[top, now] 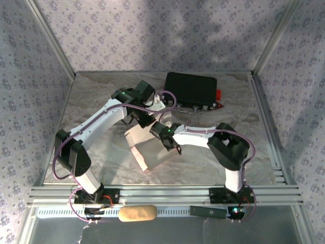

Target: Fold the paper box

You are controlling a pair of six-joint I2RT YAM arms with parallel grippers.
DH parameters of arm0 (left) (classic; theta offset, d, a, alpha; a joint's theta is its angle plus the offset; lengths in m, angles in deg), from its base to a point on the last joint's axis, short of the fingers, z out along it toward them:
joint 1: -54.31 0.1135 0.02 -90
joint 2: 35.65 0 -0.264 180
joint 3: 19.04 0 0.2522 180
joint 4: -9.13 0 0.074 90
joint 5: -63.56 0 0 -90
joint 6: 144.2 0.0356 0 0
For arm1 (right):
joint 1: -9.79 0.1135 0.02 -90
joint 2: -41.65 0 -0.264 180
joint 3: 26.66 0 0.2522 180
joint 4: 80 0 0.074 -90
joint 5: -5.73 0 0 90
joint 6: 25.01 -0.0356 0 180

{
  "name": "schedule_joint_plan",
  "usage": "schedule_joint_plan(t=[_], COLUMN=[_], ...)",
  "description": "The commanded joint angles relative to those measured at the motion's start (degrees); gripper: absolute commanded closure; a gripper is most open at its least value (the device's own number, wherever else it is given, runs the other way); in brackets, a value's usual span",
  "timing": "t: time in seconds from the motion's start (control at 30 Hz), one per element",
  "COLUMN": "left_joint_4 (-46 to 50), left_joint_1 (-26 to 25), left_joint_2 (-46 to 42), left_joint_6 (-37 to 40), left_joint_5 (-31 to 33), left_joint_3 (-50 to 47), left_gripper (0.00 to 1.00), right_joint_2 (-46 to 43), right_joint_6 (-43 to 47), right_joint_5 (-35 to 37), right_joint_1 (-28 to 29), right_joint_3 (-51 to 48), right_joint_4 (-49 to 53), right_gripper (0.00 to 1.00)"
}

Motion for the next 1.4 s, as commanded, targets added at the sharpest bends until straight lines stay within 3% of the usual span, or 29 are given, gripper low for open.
schedule_joint_plan(t=[0.0, 0.07, 0.1, 0.13, 0.17, 0.33, 0.4, 0.53, 0.63, 0.73, 0.87, 1.0, 1.17, 1.3, 1.37], left_joint_4=[-1.48, -1.87, -2.03, -2.56, -3.11, -13.85, -18.47, -21.68, -24.56, -33.19, -48.51, -53.95, -71.2, -73.64, -75.15], left_joint_1=[0.29, 0.54, 0.54, 0.73, 0.91, 1.0, 1.08, 1.21, 1.21, 1.43, 1.33, 0.95, -1.21, -3.9, -4.66], left_joint_2=[0.19, 0.18, 0.19, -0.09, -0.71, -13.2, -21.26, -35.75, -39.99, -41.79, -41.32, -37.72, -33.85, -29.33, -26.97], left_joint_6=[0.25, -0.63, -1.64, -3.46, -5.29, -22.53, -30.92, -50.51, -59.97, -67.72, -73.26, -76.73, -81.41, -82.52, -83.48], left_joint_5=[-1.37, -1.56, -0.92, 0.29, 1.19, 12.59, 13.77, 13.68, 8.04, 5.14, 1.92, 0.59, 0.57, 1.02, 1.16], left_joint_3=[1.56, 1.76, 2.01, 2.26, 2.56, -2.22, -6.65, -19.58, -34.14, -49.57, -62.18, -66.62, -73.31, -71.53, -71.74], left_gripper=[1.0, 1.0, 0.95, 0.75, 0.63, 0.18, 0.2, 0.4, 0.44, 0.49, 0.49, 0.5, 0.49, 0.5, 0.55], right_joint_2=[2.98, 3.78, 3.97, 3.79, 3.31, -0.29, -1.48, -3.32, -4.18, -5.34, -5.57, -5.47, -5.54, -5.31, -5.14], right_joint_6=[-2.49, -3.44, -3.94, -4.36, -4.42, -5.47, -5.48, -5.34, -5.35, -5.13, -5.08, -5.04, -5.17, -5.2, -5.19], right_joint_5=[7.33, 7.31, 6.87, 5.51, 3.78, -1.29, -2.64, -5.98, -7.76, -9.61, -10.8, -10.99, -11.34, -11.52, -11.65], right_joint_1=[1.2, 1.38, 1.29, 0.78, 0.1, -3.52, -5.02, -7.89, -9.62, -10.78, -11.37, -11.48, -11.54, -11.54, -11.5], right_joint_3=[2.81, 3.25, 3.12, 2.79, 2.04, -2.27, -3.43, -5.39, -6.04, -6.53, -6.6, -6.42, -6.81, -6.99, -6.77], right_joint_4=[9.02, 9.45, 9.38, 8.81, 7.59, 4.4, 3.58, 1.72, 1.46, 0.83, 0.84, 0.79, 0.32, 0.11, 0.04], right_gripper=[1.0, 1.0, 1.0, 1.0, 1.0, 1.0, 1.0, 1.0, 1.0, 1.0, 1.0, 1.0, 1.0, 1.0, 1.0])
